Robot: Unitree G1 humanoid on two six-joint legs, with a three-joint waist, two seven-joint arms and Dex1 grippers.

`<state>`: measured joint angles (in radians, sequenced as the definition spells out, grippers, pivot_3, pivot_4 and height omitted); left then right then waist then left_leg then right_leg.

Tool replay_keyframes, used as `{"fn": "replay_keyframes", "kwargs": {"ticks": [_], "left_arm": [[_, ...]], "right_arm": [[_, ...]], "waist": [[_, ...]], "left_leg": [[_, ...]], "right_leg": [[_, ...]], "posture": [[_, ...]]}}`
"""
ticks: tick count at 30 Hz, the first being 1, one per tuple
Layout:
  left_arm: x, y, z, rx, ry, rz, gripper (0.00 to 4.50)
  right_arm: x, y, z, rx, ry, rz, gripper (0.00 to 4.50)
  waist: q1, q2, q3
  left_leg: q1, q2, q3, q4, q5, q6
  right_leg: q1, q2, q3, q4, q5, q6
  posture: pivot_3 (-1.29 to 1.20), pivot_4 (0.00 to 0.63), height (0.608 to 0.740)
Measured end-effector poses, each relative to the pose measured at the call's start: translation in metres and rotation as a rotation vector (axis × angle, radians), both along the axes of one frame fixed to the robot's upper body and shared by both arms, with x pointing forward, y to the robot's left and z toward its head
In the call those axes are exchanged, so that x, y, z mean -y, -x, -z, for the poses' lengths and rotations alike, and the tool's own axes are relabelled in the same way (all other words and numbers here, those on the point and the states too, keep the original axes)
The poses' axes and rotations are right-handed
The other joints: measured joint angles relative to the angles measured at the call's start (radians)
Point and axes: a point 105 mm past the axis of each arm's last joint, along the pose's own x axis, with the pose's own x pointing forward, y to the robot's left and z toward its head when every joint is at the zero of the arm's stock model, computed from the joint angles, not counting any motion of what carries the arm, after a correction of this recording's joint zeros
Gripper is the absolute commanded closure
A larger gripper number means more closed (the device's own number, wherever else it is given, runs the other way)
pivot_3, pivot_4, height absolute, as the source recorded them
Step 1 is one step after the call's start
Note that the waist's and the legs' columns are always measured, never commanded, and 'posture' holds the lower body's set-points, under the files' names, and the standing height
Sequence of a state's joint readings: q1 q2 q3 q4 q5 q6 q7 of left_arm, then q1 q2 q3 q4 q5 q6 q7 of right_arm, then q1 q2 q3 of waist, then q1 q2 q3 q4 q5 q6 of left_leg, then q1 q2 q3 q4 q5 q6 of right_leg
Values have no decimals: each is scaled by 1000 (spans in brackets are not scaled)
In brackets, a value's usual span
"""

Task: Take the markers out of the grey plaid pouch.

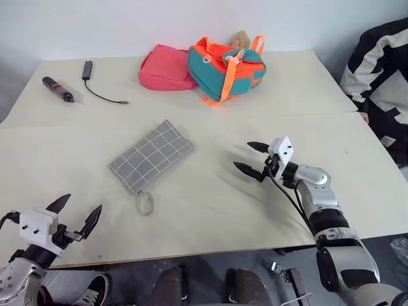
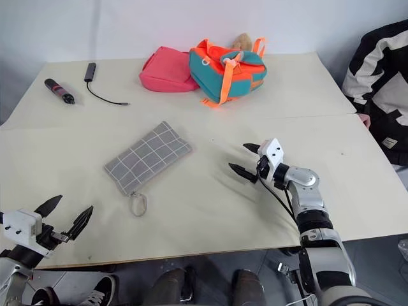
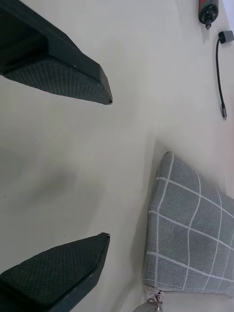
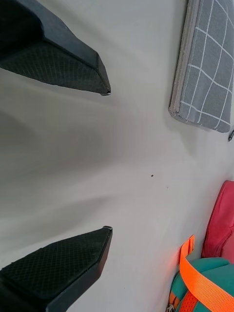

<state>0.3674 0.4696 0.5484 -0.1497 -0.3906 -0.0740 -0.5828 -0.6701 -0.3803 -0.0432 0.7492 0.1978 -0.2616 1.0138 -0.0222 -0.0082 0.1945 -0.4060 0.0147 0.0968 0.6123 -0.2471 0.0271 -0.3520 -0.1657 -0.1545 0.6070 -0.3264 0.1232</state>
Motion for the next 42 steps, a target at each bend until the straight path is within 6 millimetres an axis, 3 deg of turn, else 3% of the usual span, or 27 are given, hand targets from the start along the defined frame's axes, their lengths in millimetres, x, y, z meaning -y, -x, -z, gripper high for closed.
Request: {"fn": "replay_keyframes", "kwargs": {"ticks": [8, 12, 14, 20, 25, 29, 33, 42], "left_arm": [[-4, -8, -3, 8, -37, -37, 17], [1, -13, -8, 42, -46, 0, 4], [2, -20, -13, 71, -57, 10, 0], [8, -35, -8, 75, -164, 53, 0], [3, -42, -6, 74, -318, 72, 0], [11, -49, -5, 96, -470, 146, 0], [16, -53, -8, 131, -598, 198, 0], [27, -68, -11, 201, -790, 258, 0]], "right_arm": [[-4, -1, -1, -9, -10, -2, 0], [-31, -5, -9, -2, -78, -8, 179], [-57, -6, -17, 6, -123, -37, 610], [-133, 1, -27, 43, -152, -127, 2726], [-163, -14, -30, 39, -96, -68, 4473], [-184, -23, -32, 47, -51, -3, 4473], [-194, -22, -6, 3, 41, 35, 4473], [-179, -33, 0, 32, 143, 106, 4473]], "waist": [[-6, 0, 0], [-11, 0, 0], [-12, 0, 0], [-12, -1, -1], [-11, -3, -1], [-16, -3, -2], [-18, -5, -3], [-15, -5, -3]], "left_leg": [[0, 0, 0, 0, 0, 0], [0, 1, 2, 0, 1, -1], [0, 2, 3, 0, 3, -4], [0, 1, 6, 0, 5, -7], [0, 1, 7, 0, 6, -7], [0, 1, 8, -3, 6, -8], [0, 1, 11, -6, 6, -8], [2, 1, 14, -5, 8, -7]], "right_leg": [[0, 0, 0, 2, 0, 0], [-3, 0, 2, 4, 0, -1], [-5, 0, 2, 6, 1, -1], [-8, 2, 2, 13, 1, -2], [-10, 2, 3, 15, 1, -2], [-12, 1, 4, 15, 1, -3], [-15, 1, 3, 17, 1, -3], [-16, 0, 5, 20, 2, -3]], "posture": [[0, 150, 740], [0, 150, 740], [0, 150, 740], [0, 150, 740], [0, 150, 740], [0, 150, 740], [0, 150, 740], [0, 150, 740]]}}
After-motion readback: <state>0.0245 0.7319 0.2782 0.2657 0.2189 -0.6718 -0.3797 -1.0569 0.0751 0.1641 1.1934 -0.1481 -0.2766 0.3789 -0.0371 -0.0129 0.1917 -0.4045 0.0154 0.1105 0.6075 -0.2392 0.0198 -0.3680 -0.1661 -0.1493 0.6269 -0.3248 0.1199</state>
